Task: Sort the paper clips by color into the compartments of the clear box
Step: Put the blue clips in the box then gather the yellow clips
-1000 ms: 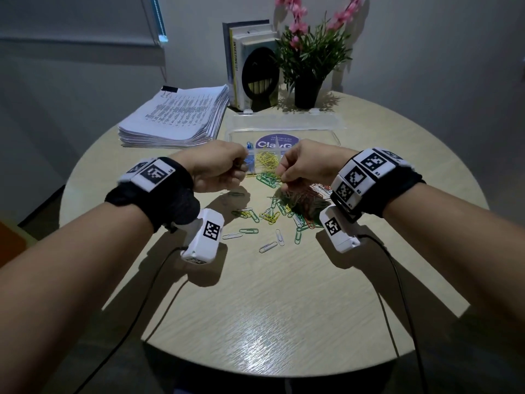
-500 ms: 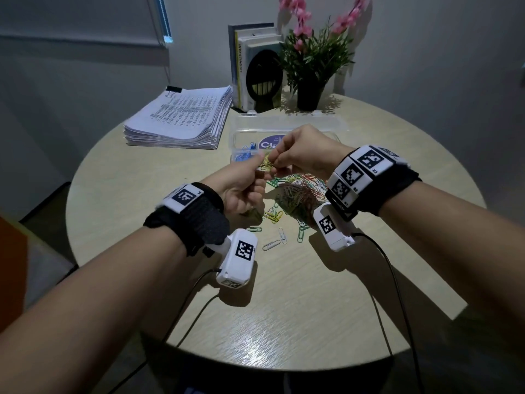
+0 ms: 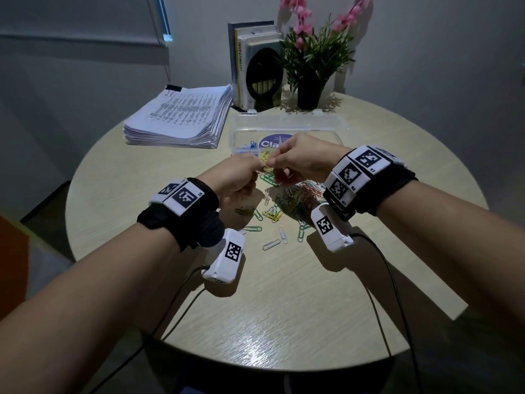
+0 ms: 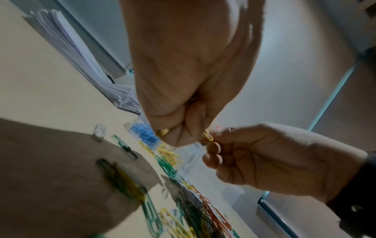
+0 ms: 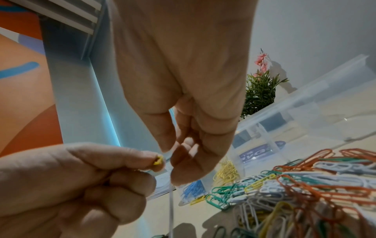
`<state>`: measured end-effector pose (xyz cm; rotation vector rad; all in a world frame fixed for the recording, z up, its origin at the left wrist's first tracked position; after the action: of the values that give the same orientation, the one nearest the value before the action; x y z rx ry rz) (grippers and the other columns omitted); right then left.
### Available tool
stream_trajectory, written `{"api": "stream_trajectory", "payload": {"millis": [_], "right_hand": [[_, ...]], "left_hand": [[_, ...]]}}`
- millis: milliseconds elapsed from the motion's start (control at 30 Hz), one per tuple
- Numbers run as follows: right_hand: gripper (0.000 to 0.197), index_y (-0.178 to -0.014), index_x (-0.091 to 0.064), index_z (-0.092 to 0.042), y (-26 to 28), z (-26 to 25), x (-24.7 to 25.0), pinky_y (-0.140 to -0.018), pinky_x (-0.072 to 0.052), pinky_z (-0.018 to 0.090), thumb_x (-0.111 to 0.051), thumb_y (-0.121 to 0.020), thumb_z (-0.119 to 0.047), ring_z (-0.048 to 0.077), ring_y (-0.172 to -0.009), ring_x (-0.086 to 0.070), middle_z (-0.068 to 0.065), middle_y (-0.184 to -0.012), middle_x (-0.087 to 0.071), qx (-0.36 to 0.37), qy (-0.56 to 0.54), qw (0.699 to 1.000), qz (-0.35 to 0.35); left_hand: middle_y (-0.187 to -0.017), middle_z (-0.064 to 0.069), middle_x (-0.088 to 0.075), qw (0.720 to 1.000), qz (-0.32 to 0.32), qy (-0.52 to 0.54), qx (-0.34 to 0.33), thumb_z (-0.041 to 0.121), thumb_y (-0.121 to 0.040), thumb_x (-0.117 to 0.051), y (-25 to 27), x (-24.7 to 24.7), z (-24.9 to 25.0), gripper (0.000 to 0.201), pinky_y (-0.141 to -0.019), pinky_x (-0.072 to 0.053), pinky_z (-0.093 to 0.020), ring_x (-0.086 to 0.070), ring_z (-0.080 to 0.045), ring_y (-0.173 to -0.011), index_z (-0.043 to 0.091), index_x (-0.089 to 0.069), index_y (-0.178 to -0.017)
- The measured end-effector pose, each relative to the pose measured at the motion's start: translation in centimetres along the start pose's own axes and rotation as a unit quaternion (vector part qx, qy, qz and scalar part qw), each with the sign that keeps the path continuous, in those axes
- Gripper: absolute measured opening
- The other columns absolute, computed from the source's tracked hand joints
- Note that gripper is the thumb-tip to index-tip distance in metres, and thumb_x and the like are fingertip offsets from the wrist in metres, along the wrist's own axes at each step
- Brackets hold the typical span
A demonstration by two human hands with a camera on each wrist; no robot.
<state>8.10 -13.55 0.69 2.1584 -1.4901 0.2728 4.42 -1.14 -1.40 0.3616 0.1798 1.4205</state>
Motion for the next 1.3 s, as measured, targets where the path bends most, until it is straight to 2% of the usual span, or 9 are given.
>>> {"api": "stream_trajectory", "payload": {"millis": [100, 200, 300, 467, 633, 733, 867, 1100, 1300], "right_hand": [[0.015, -0.078, -0.065, -0.009, -0.2, 0.1, 0.0, -0.058, -0.053, 0.030, -0.058, -0.091, -0.006, 0.021, -0.071, -0.061, 0.010, -0.082, -0.061, 0.003, 0.062, 0.998, -0.002], [0.011, -0.080, -0.068, -0.008, -0.3, 0.3, -0.5, -0.065, -0.055, 0.032, -0.062, -0.088, -0.004, 0.021, -0.073, -0.062, 0.011, -0.081, -0.065, 0.014, 0.141, 0.990, -0.017], [0.010, -0.091, -0.071, -0.005, 0.0, 0.2, -2.0, -0.070, -0.056, 0.028, -0.064, -0.085, 0.000, 0.013, -0.067, -0.061, 0.003, -0.073, -0.066, 0.033, 0.206, 0.977, -0.049], [0.017, -0.094, -0.074, -0.014, -0.3, -0.7, -4.9, -0.075, -0.055, 0.027, -0.070, -0.080, -0.005, 0.009, -0.076, -0.060, -0.001, -0.088, -0.071, 0.085, 0.344, 0.933, -0.069], [0.012, -0.091, -0.074, -0.016, -0.5, -1.0, -6.4, -0.073, -0.050, 0.026, -0.073, -0.079, -0.015, 0.014, -0.085, -0.063, -0.001, -0.090, -0.071, 0.096, 0.431, 0.893, -0.082], [0.021, -0.096, -0.073, -0.014, -0.5, -1.1, -6.5, -0.078, -0.053, 0.032, -0.076, -0.077, -0.025, 0.018, -0.089, -0.063, 0.001, -0.094, -0.071, 0.085, 0.463, 0.878, -0.080], [0.024, -0.097, -0.071, -0.009, -0.3, -1.1, -6.8, -0.064, -0.048, 0.028, -0.074, -0.079, -0.024, 0.018, -0.081, -0.060, 0.003, -0.087, -0.066, 0.099, 0.491, 0.863, -0.074], [0.016, -0.092, -0.070, -0.011, -0.4, -0.5, -6.5, -0.072, -0.054, 0.033, -0.068, -0.080, -0.021, 0.018, -0.081, -0.061, 0.002, -0.088, -0.068, 0.078, 0.475, 0.873, -0.080], [0.005, -0.083, -0.067, -0.017, -0.2, -0.6, -6.6, -0.065, -0.048, 0.027, -0.065, -0.082, -0.021, 0.014, -0.075, -0.058, -0.004, -0.075, -0.062, 0.099, 0.467, 0.875, -0.075]], "left_hand": [[-0.050, 0.005, -0.027, 0.999, 0.020, 0.032, 0.020, 0.020, -0.095, -0.037, 0.1, 0.7, 0.3, 0.027, -0.042, -0.019, -0.021, -0.023, -0.011, -0.046, 0.018, -0.037, -0.068], [-0.047, 0.006, -0.025, 0.989, 0.016, 0.138, 0.042, 0.023, -0.095, -0.036, -0.2, 1.5, 0.1, 0.033, -0.035, -0.018, -0.014, -0.021, -0.008, -0.038, 0.020, -0.030, -0.063], [-0.046, 0.004, -0.030, 0.960, -0.006, 0.274, 0.058, 0.019, -0.096, -0.033, -0.3, 2.1, -0.1, 0.032, -0.031, -0.024, -0.011, -0.027, -0.005, -0.034, 0.017, -0.031, -0.064], [-0.051, -0.003, -0.041, 0.916, 0.017, 0.396, 0.060, 0.010, -0.097, -0.033, -0.1, 3.8, -0.4, 0.026, -0.038, -0.036, -0.010, -0.041, -0.008, -0.037, 0.007, -0.038, -0.072], [-0.069, -0.007, -0.040, 0.896, 0.055, 0.439, 0.025, -0.004, -0.096, -0.026, 0.5, 5.6, -0.9, 0.020, -0.040, -0.045, -0.016, -0.041, -0.010, -0.056, 0.004, -0.043, -0.089], [-0.064, -0.002, -0.037, 0.894, 0.031, 0.444, 0.047, 0.000, -0.097, -0.028, 0.8, 6.1, -1.6, 0.020, -0.034, -0.036, -0.014, -0.039, -0.008, -0.044, 0.008, -0.042, -0.085], [-0.059, 0.001, -0.037, 0.887, 0.018, 0.456, 0.071, 0.007, -0.097, -0.035, 1.0, 6.4, -2.3, 0.024, -0.032, -0.030, -0.014, -0.036, -0.007, -0.038, 0.011, -0.041, -0.074], [-0.052, 0.000, -0.041, 0.879, 0.007, 0.473, 0.062, 0.009, -0.095, -0.037, 1.4, 5.7, -3.1, 0.023, -0.033, -0.031, -0.014, -0.038, -0.007, -0.038, 0.012, -0.041, -0.072], [-0.055, -0.001, -0.041, 0.863, 0.019, 0.501, 0.059, 0.008, -0.093, -0.039, 1.3, 4.7, -3.8, 0.021, -0.035, -0.031, -0.013, -0.040, -0.008, -0.038, 0.010, -0.041, -0.072]]}}
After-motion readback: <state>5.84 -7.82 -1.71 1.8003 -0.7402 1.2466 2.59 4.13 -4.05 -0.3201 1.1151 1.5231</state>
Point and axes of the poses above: each hand's wrist, its own y-axis away from the middle knuckle, its own x-axis out of the back of the hand, z = x × y, the point moved 4 cm from there along -y, towards the middle knuckle
